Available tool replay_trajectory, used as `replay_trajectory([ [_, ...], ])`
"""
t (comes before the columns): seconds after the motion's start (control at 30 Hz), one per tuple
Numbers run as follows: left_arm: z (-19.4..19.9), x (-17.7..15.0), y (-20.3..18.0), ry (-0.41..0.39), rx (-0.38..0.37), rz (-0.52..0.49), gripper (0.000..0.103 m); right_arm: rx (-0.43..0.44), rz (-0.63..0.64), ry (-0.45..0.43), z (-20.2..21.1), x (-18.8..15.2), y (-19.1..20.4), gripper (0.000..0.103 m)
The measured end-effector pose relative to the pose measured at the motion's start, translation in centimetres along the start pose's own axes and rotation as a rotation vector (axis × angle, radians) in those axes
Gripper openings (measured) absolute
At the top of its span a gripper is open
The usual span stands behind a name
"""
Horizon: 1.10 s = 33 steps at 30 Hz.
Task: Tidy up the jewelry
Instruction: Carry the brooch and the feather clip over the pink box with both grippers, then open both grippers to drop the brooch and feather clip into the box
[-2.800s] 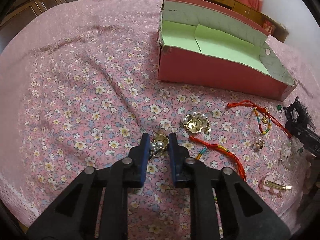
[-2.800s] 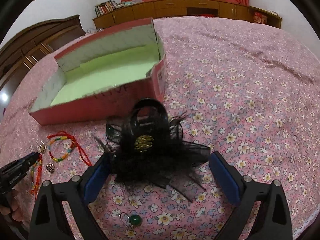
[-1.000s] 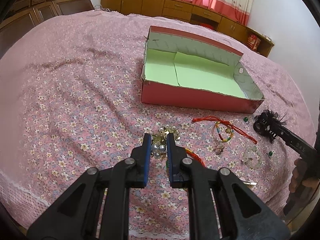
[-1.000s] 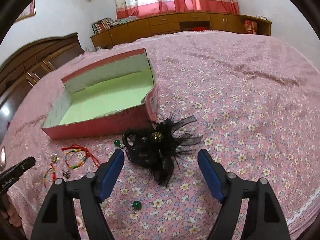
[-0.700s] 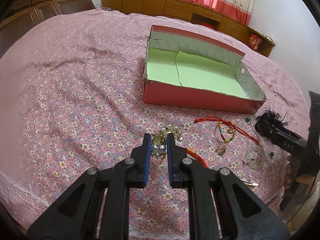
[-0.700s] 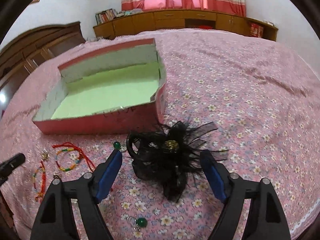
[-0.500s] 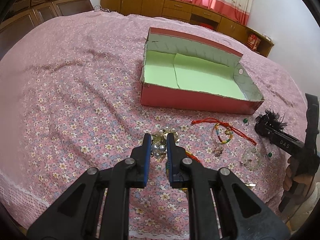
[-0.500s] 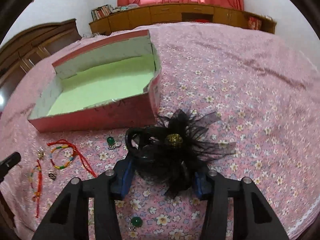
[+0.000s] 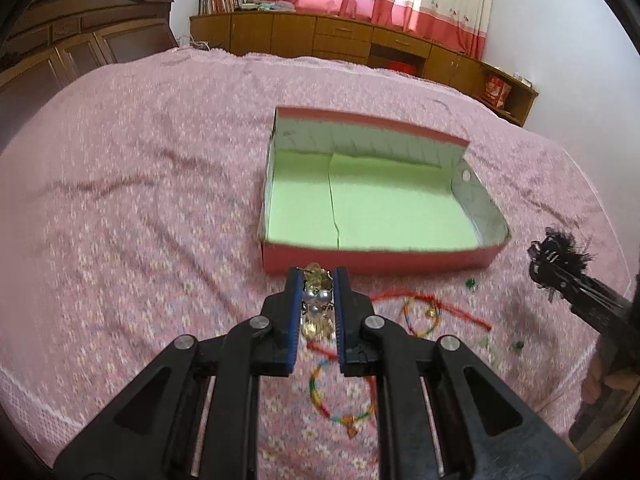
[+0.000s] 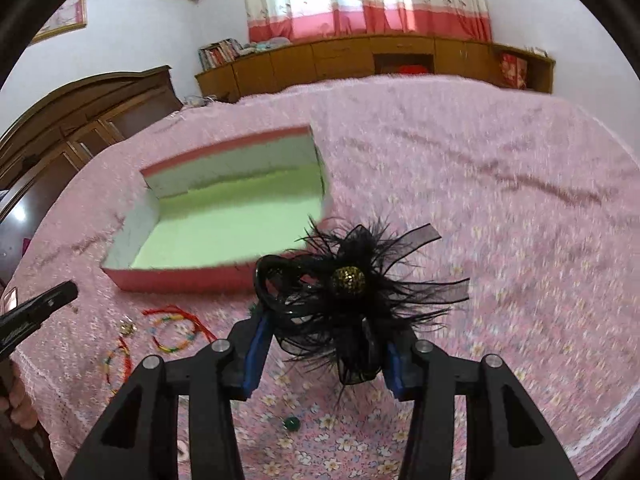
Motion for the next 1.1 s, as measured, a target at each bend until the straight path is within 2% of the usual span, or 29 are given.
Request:
replay_trajectory([
  [0.33, -1.6, 5.3, -0.9, -0.028, -0.009, -0.046, 0.007, 0.109, 0.076, 0.002, -0.1, 5.3, 2.7, 0.05],
  [0.57, -4.8, 8.8, -2.7, 0.001, -0.012, -0.108, 0.007, 0.138, 0.077, 0.079, -4.9, 8.9, 4.3, 0.05],
  [0.87, -10.5, 10.7, -2.9, 0.062, 0.021, -0.106, 0.007, 0.092, 0.116, 0.17, -11.4, 11.1, 4.8, 0.048],
  [1.1, -14.5, 10.3, -1.8, 0.142, 0.035, -0.065, 0.007, 0.073, 0.139, 0.16, -13.9, 12.0, 4.5, 0.048],
])
Point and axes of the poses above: each gripper's, at about its wrist camera, not at the fingertips, and z roughly against the way its jaws point, y to its left, x to its top, the point moved 5 cm from there along -z, roughly the way its jaws point, and after that the axes turned 5 degrees about y, right-handed, at the moved point
